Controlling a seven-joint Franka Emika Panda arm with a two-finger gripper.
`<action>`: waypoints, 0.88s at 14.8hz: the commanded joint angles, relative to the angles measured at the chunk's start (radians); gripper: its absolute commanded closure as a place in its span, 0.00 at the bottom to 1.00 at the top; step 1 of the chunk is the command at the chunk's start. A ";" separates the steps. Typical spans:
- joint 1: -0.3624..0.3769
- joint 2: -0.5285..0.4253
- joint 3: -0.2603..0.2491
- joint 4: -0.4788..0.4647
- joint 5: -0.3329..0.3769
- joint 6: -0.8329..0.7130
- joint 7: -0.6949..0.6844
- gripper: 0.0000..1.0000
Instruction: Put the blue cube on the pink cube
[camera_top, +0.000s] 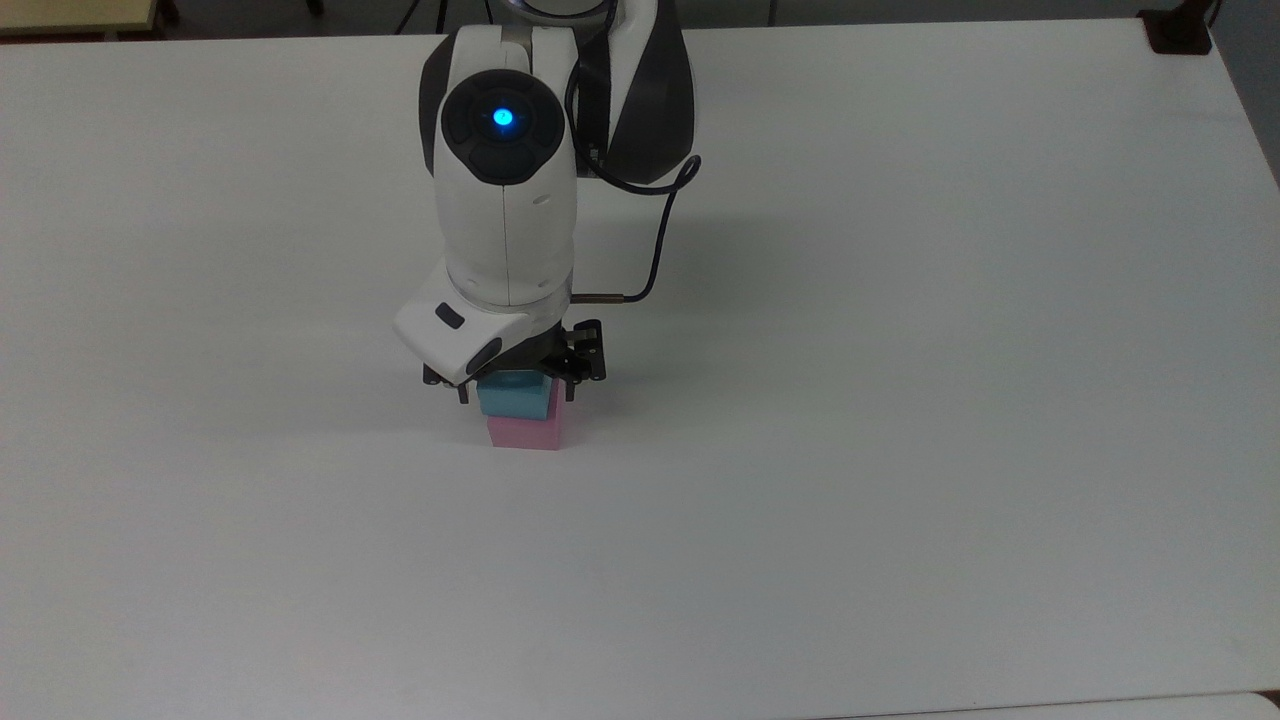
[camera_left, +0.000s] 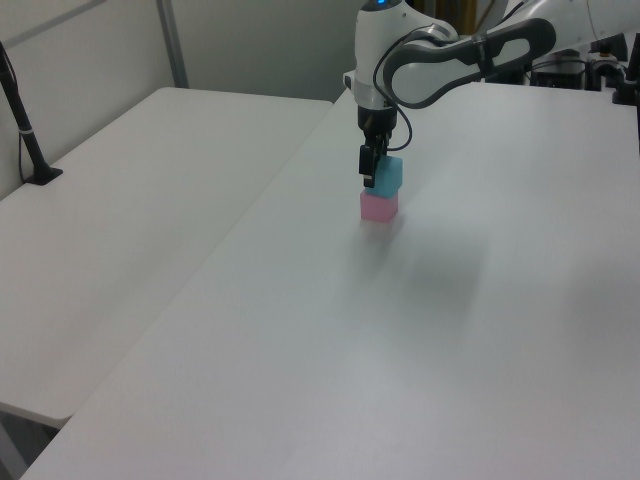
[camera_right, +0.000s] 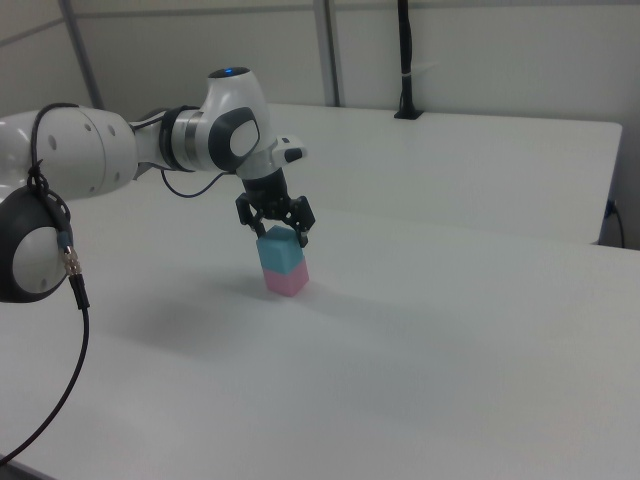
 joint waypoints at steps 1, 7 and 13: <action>0.016 -0.054 -0.020 0.007 0.018 -0.008 0.027 0.00; 0.021 -0.397 -0.024 -0.232 0.006 -0.202 0.112 0.00; 0.026 -0.647 -0.024 -0.398 0.004 -0.380 0.133 0.00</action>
